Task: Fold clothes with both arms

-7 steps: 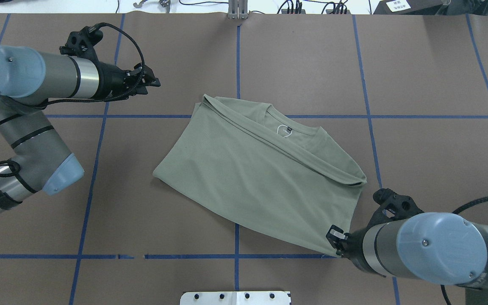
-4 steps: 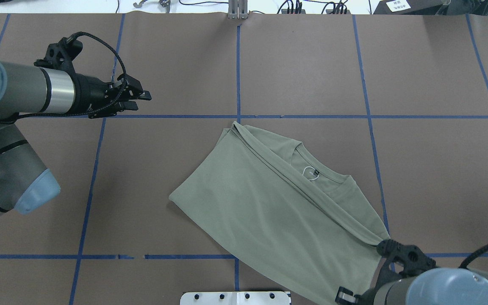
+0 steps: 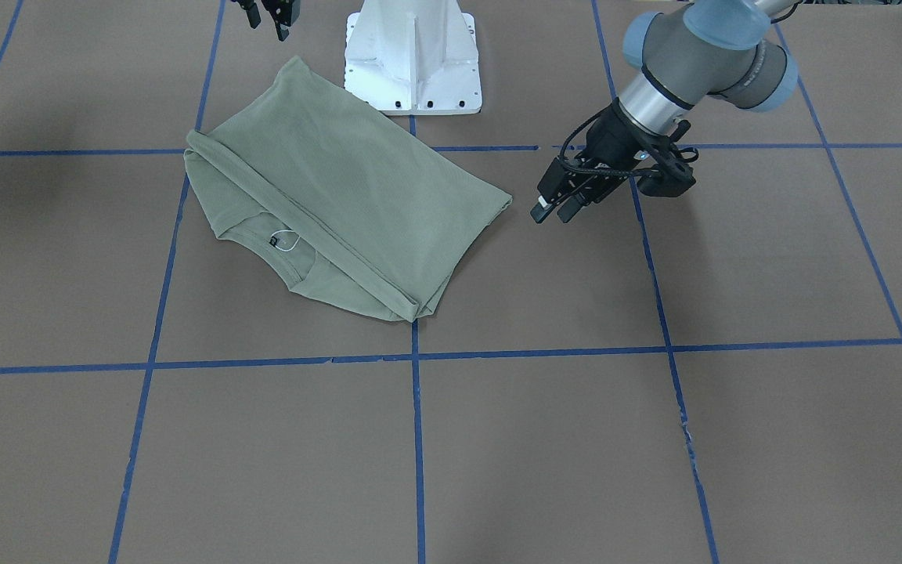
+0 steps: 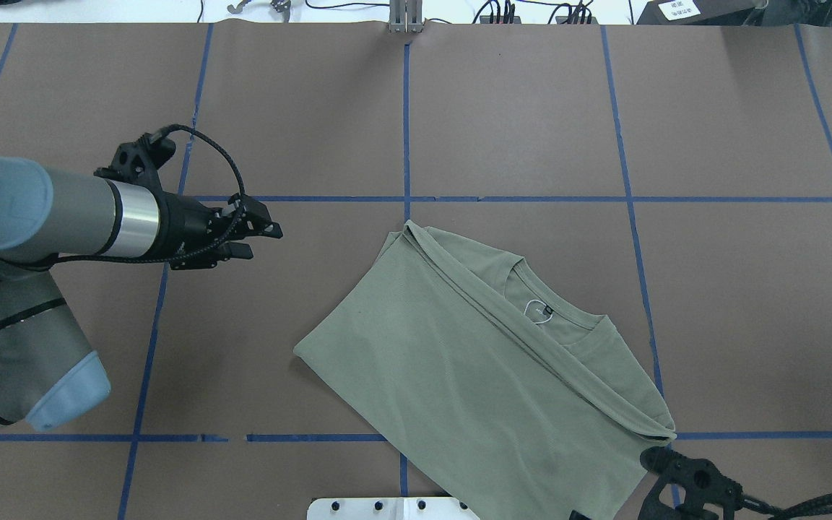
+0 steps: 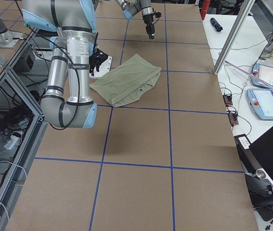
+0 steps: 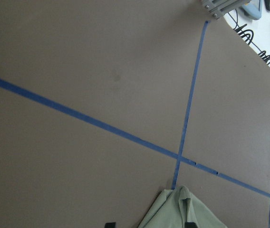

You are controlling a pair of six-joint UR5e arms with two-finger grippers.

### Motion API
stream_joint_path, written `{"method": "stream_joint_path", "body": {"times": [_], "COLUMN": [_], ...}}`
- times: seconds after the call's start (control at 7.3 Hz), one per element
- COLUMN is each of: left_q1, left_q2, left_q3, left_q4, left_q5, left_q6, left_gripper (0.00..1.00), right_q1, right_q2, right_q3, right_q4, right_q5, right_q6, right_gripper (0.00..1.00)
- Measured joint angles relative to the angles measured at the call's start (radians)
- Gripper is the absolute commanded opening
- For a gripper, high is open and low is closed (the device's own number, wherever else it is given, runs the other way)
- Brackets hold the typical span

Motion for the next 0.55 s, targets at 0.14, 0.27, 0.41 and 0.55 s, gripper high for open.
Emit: {"method": "stream_joint_path", "body": {"times": [0.14,0.27,0.41,0.55], "left_q1": [0.044,0.092,0.139,0.175], "left_q2": [0.001,-0.001,-0.004,-0.007], "left_q3": [0.000,0.005,0.013,0.023], "left_q4": [0.050,0.079,0.091,0.095], "left_q5": [0.002,0.012,0.036,0.070], "left_q6": [-0.004,-0.011,-0.021,-0.028], "left_gripper": [0.68,0.65,0.63,0.60], "right_q1": [0.085,0.194,0.294,0.364], "right_q2": [0.034,0.108,0.172,0.204], "right_q3": [0.000,-0.016,-0.045,-0.084], "right_q4": [0.005,0.005,0.004,0.005], "right_q5": [-0.005,-0.004,-0.001,0.000], "right_q6": [-0.003,-0.015,-0.051,-0.111], "right_gripper": [1.00,1.00,1.00,1.00]}}
